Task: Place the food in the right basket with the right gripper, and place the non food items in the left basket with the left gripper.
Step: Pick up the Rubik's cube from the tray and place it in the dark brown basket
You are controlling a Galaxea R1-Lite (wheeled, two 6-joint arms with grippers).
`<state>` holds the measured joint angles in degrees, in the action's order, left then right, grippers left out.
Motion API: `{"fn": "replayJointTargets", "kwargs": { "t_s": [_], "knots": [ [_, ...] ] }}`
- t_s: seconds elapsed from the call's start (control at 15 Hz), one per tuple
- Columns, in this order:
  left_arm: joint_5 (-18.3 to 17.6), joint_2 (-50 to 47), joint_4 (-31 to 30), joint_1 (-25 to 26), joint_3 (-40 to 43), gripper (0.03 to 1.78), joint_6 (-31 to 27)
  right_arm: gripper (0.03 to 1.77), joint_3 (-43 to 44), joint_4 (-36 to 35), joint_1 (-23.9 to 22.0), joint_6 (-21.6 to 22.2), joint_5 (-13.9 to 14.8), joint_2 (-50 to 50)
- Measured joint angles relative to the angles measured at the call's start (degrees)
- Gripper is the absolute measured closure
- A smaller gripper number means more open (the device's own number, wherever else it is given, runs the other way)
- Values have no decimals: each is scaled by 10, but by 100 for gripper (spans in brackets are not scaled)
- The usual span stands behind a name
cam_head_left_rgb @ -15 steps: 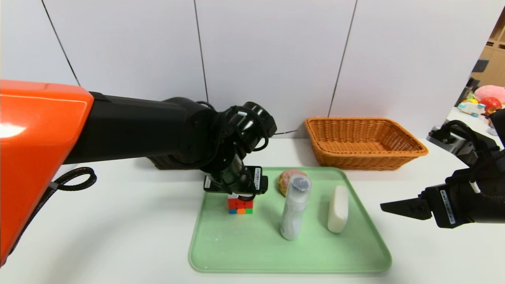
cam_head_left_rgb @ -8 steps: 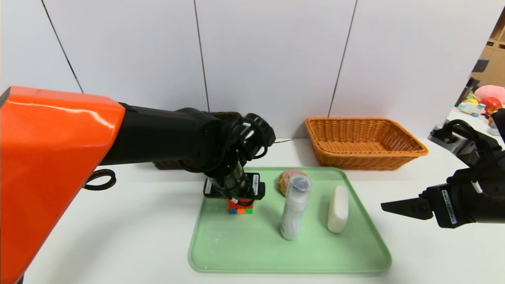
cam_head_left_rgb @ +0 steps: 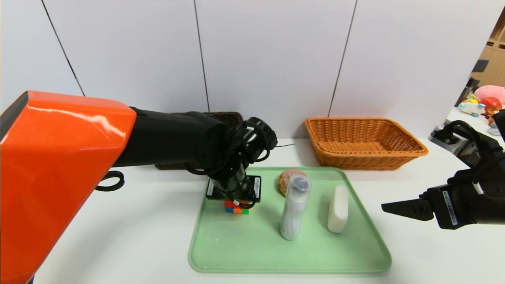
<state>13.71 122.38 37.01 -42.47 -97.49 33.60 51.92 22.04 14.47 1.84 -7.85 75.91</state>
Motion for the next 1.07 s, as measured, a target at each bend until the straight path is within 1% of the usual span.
{"fn": "replayJointTargets", "kwargs": {
  "t_s": [0.33, 0.47, 0.6, 0.73, 0.93, 1.07],
  "knots": [
    [0, -30, 1, 0, -6, 82, -2, 10, -1, 0, 0, 0, 0, -2],
    [0, -67, 2, 3, -12, 82, -23, 10, -1, 0, 0, 0, 0, -3],
    [0, -103, 4, 20, -26, 82, -79, 10, 0, 0, 0, 1, 0, -4],
    [0, -126, 6, 55, -51, 83, -141, 10, 2, -4, 0, 1, 0, -7],
    [-1, -135, 28, 103, -113, 83, -208, 10, 2, -5, 0, 2, 0, -10],
    [-1, -125, 26, 136, -144, 83, -246, 10, 2, -5, 0, 2, -1, -12]
  ]
}}
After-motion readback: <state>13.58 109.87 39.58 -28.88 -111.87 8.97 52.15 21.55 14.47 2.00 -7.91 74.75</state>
